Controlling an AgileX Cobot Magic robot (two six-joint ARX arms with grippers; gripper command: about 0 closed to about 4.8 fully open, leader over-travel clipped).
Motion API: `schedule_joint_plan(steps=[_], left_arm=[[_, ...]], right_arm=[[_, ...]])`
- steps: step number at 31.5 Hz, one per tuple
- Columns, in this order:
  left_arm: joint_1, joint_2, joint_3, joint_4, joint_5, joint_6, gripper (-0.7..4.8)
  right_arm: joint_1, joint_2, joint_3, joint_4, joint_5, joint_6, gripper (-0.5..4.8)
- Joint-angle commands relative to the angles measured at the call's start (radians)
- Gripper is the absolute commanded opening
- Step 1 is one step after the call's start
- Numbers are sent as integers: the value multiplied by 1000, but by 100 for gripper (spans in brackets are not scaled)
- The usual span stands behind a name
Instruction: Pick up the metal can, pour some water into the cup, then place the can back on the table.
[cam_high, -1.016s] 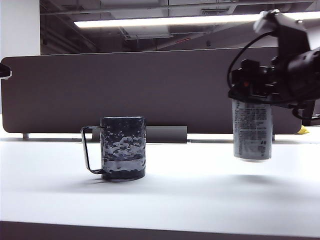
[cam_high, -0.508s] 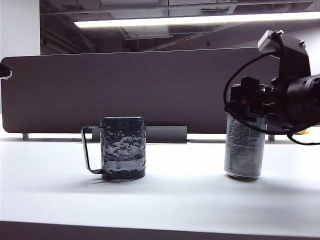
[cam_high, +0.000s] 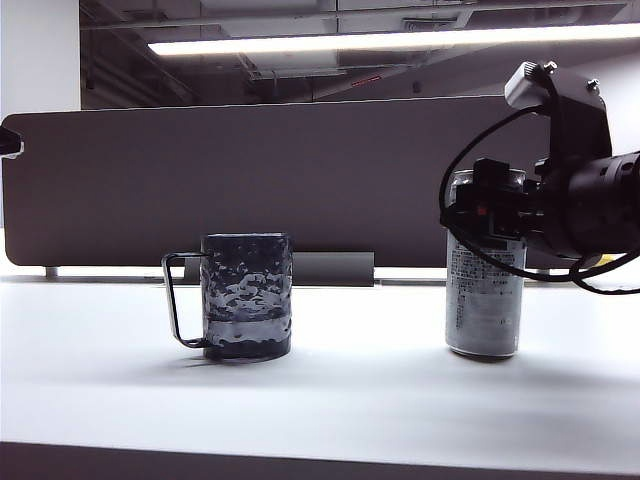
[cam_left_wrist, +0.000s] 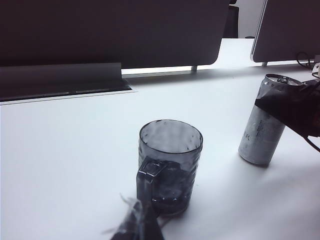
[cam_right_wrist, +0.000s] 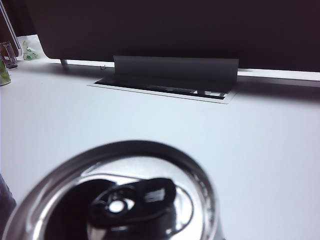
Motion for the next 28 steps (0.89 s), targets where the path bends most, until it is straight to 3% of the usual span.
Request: schedule_joint_plan(steps=[1, 14, 19, 22, 26, 28], left_arm=[[0, 1, 1, 12, 4, 1, -5], [0, 1, 1, 12, 4, 1, -5], [0, 1, 1, 12, 4, 1, -5], [0, 1, 1, 12, 4, 1, -5], [1, 1, 1, 12, 4, 0, -5], [14, 1, 1, 12, 8, 1, -5]], right_arm=[[0, 1, 0, -6, 19, -39, 255], [0, 1, 11, -6, 22, -111, 257], [0, 1, 11, -6, 19, -110, 328], [0, 1, 11, -6, 19, -110, 331], [0, 1, 12, -5, 19, -110, 451], [0, 0, 16, -3, 19, -110, 479]])
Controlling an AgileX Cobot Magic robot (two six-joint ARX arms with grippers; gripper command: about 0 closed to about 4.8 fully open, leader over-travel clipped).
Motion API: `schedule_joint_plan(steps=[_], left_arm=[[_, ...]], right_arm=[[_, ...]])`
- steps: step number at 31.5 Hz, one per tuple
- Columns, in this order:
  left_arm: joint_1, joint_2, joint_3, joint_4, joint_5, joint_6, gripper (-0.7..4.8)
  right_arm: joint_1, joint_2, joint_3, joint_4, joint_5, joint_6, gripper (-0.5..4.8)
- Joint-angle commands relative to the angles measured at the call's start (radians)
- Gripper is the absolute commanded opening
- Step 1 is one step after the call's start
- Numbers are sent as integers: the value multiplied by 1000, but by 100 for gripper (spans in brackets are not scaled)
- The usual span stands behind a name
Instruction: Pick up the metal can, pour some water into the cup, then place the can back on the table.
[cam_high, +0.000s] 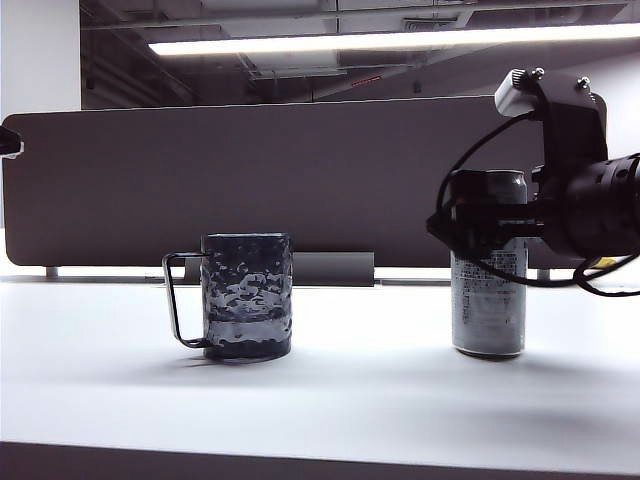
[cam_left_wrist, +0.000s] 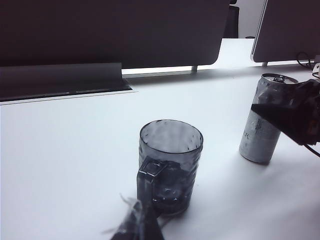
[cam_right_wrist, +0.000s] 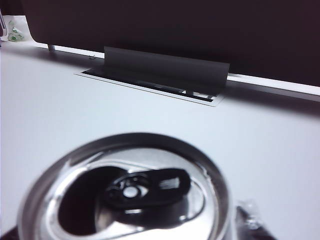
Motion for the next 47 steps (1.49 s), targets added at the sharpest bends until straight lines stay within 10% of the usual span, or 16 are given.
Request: schedule_joint_plan(steps=[1, 17, 21, 24, 36, 47], left_arm=[[26, 1, 1, 12, 8, 0, -5], [370, 1, 1, 12, 0, 1, -5], [371, 1, 1, 12, 0, 1, -5], [367, 1, 1, 12, 0, 1, -5], [367, 1, 1, 12, 0, 1, -5], [367, 1, 1, 12, 0, 1, -5]], right_arm=[[1, -5, 9, 16, -1, 0, 479], [1, -451, 49, -51, 31, 0, 479], [1, -621, 47, -180, 24, 0, 140], [1, -745, 47, -304, 24, 0, -7], [1, -1102, 47, -723, 18, 0, 24], [1, -1143, 47, -779, 25, 0, 24]])
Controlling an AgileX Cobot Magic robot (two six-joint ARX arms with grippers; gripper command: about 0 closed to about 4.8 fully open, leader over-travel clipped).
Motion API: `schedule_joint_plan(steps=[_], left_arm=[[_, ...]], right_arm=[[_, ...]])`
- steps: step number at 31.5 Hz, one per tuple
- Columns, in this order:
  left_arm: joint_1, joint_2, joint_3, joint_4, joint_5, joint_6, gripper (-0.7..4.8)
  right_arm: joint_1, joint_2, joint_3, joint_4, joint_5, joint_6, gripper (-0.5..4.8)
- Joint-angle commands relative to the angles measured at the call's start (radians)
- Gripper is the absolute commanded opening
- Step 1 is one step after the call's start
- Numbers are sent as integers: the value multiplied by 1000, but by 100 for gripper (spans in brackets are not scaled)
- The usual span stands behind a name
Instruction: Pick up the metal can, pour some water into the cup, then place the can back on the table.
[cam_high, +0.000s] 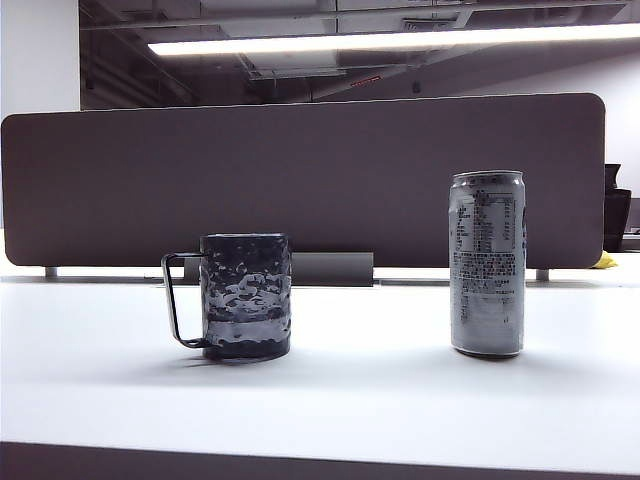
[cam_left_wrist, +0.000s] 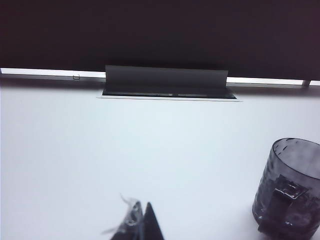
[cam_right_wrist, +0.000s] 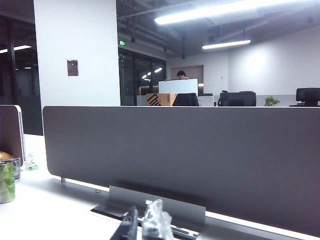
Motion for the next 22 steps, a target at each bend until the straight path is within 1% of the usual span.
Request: schedule_joint_plan(steps=[1, 3, 4, 6, 8, 10, 11, 12, 14, 19, 22], left_arm=[[-2, 1, 1, 12, 2, 1, -5], [-2, 1, 1, 12, 2, 1, -5], [-2, 1, 1, 12, 2, 1, -5], [-2, 1, 1, 12, 2, 1, -5], [-2, 1, 1, 12, 2, 1, -5], [-2, 1, 1, 12, 1, 1, -5], [-2, 1, 1, 12, 2, 1, -5], [-2, 1, 1, 12, 2, 1, -5], [-2, 1, 2, 12, 2, 1, -5], [-2, 1, 2, 12, 2, 1, -5], [-2, 1, 1, 12, 1, 1, -5]], right_arm=[[0, 1, 3, 5, -2, 1, 24], [0, 0, 3, -7, 0, -16, 24], [0, 0, 3, -13, 2, -51, 24], [-1, -12, 3, -43, 2, -53, 24], [-13, -55, 3, -142, 0, -83, 24], [-39, -116, 2, -294, 0, -95, 24], [-60, -157, -4, -392, 5, -98, 24], [-84, -190, -14, -456, 21, -99, 23], [-155, -264, -59, -531, 46, -83, 23], [-326, -423, -200, -525, 23, 37, 23], [-388, -493, -262, -524, 24, 56, 23]])
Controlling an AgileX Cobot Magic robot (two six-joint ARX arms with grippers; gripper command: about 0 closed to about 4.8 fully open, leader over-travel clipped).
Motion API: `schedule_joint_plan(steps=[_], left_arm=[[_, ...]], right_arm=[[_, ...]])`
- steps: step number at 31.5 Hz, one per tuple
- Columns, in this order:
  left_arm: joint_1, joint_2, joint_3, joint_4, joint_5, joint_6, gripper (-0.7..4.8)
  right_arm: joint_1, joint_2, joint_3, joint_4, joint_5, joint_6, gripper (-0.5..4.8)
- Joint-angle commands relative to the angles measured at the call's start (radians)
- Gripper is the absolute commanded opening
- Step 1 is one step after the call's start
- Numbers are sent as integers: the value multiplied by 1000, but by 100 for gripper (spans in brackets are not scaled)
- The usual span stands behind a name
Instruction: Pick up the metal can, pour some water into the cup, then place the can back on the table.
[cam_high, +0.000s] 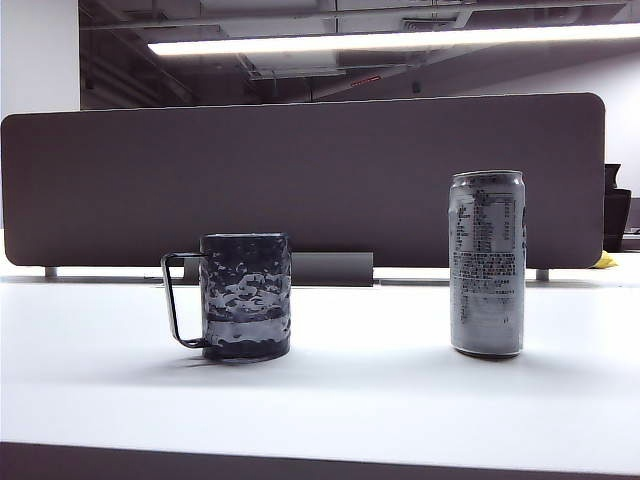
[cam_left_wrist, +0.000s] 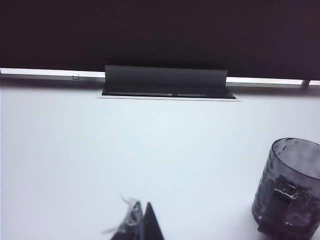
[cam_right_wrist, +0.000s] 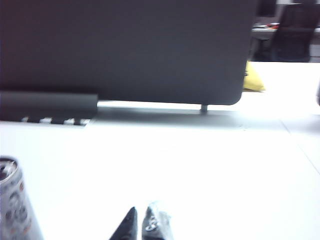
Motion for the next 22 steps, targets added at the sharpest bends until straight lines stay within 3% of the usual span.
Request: schedule_joint_plan(steps=[1, 10, 22], left_arm=[[-2, 1, 1, 12, 1, 1, -5], [-2, 1, 2, 12, 2, 1, -5], [-2, 1, 1, 12, 2, 1, -5]], right_arm=[[-50, -62, -53, 32, -9, 32, 24], [-122, -105, -103, 9, -19, 32, 24], [-123, -105, -103, 25, -89, 30, 23]])
